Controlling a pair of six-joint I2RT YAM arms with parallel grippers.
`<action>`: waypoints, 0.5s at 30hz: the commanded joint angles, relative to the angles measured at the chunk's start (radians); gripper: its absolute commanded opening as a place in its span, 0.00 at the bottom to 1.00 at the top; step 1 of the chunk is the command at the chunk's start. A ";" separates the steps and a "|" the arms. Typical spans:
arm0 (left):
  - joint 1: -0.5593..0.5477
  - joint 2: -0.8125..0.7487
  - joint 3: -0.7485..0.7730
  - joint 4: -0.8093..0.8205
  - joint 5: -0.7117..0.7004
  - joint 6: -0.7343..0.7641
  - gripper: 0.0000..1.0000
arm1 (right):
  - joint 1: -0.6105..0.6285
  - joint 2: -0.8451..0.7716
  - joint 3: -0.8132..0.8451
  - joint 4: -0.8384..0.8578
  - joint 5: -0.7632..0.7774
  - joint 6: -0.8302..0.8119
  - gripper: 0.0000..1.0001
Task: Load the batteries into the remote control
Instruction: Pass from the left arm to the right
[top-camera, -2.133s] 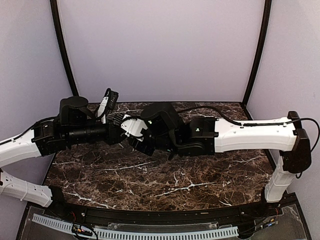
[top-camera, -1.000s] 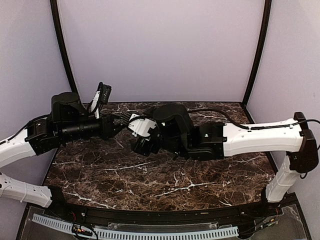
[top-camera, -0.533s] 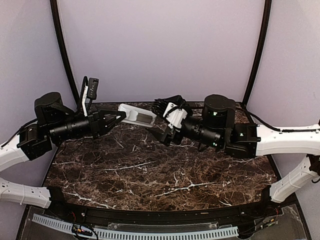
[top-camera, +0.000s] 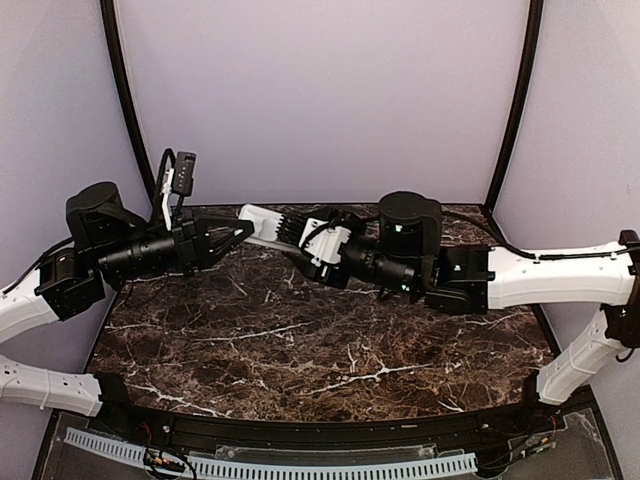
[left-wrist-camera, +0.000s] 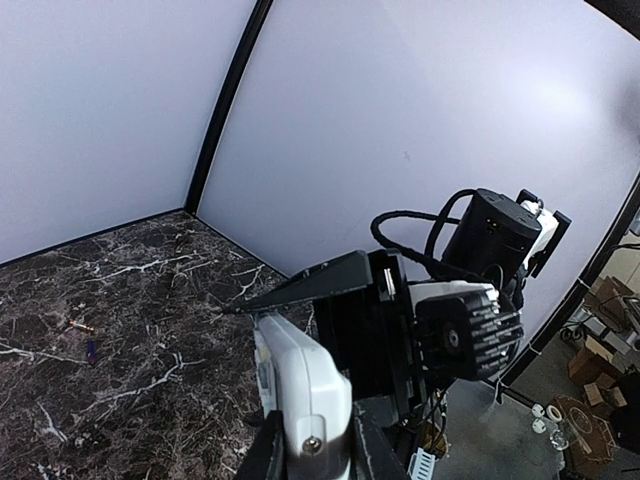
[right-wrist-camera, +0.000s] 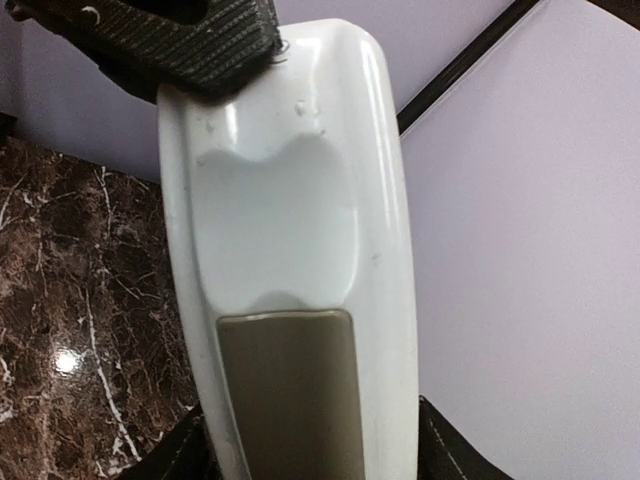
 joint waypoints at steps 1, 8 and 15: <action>-0.003 -0.006 -0.005 0.047 0.030 -0.015 0.00 | -0.002 0.016 0.022 0.027 0.041 -0.027 0.54; -0.004 -0.002 -0.010 0.060 0.045 -0.037 0.00 | -0.001 0.014 0.032 0.021 0.055 -0.045 0.34; -0.004 0.000 0.027 -0.059 0.033 0.009 0.30 | 0.002 -0.040 0.044 -0.056 0.053 -0.092 0.23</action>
